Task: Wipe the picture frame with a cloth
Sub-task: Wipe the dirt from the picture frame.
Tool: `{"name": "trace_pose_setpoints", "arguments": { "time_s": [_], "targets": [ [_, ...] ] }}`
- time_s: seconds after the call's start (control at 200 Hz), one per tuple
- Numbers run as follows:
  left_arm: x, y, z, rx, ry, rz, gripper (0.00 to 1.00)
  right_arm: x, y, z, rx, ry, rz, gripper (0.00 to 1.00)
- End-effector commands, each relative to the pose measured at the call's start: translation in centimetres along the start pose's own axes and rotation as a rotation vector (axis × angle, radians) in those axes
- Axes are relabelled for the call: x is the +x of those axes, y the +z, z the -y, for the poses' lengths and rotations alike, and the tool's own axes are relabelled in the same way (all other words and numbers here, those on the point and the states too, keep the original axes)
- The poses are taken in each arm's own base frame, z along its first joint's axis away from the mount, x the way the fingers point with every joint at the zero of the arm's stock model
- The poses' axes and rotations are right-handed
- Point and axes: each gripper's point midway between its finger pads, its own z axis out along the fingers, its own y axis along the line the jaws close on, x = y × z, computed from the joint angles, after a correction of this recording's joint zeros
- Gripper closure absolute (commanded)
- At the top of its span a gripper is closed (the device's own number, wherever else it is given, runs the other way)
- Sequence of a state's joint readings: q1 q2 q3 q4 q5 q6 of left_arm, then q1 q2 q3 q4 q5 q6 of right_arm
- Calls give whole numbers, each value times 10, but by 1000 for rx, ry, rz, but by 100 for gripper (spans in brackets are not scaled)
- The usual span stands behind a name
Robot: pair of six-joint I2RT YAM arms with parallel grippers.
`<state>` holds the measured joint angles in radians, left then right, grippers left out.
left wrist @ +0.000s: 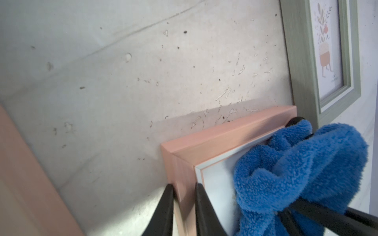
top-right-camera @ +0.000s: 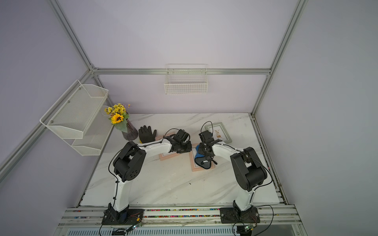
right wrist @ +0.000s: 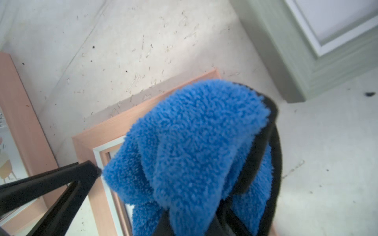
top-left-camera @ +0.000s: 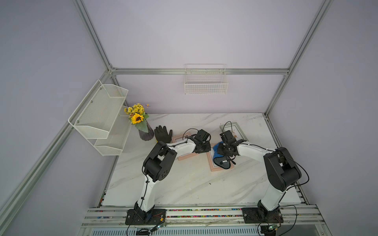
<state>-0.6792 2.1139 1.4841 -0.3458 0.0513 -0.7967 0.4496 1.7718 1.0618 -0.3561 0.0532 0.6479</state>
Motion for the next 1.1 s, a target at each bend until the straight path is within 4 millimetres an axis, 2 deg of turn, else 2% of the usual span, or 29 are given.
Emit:
{"name": "trace_pose_setpoints", "arguments": {
  "time_s": [0.0,0.105,0.255,0.34,0.41,0.51,0.585,0.685,0.785,0.925,1.095],
  "targets": [
    [32,15,-31,-108,5,-113,79,35,10,-10,32,-52,-82,100],
    [32,14,-32,-113,8,-113,79,40,10,-20,7,-53,-92,100],
    [33,13,-33,-118,11,-112,79,23,0,7,48,-27,-58,100],
    [31,12,-32,-115,14,-109,79,9,-21,16,54,-33,-17,100],
    [27,7,-29,-119,31,-101,79,-2,-43,14,57,-55,26,100],
    [12,-7,-25,-151,74,-74,78,-15,-71,7,18,-77,79,100],
    [-2,-19,-17,-148,96,-40,76,-23,-82,9,13,-80,111,99],
    [-11,-30,-6,-126,105,-19,71,-29,-74,21,54,-85,110,99],
    [-11,-35,2,-99,102,-23,67,-31,-59,26,90,-114,90,100],
    [3,-33,6,-89,91,-49,62,-43,-45,22,101,-147,96,100],
    [24,-22,13,-64,79,-93,55,-54,-37,6,57,-175,95,100]
  ]
}}
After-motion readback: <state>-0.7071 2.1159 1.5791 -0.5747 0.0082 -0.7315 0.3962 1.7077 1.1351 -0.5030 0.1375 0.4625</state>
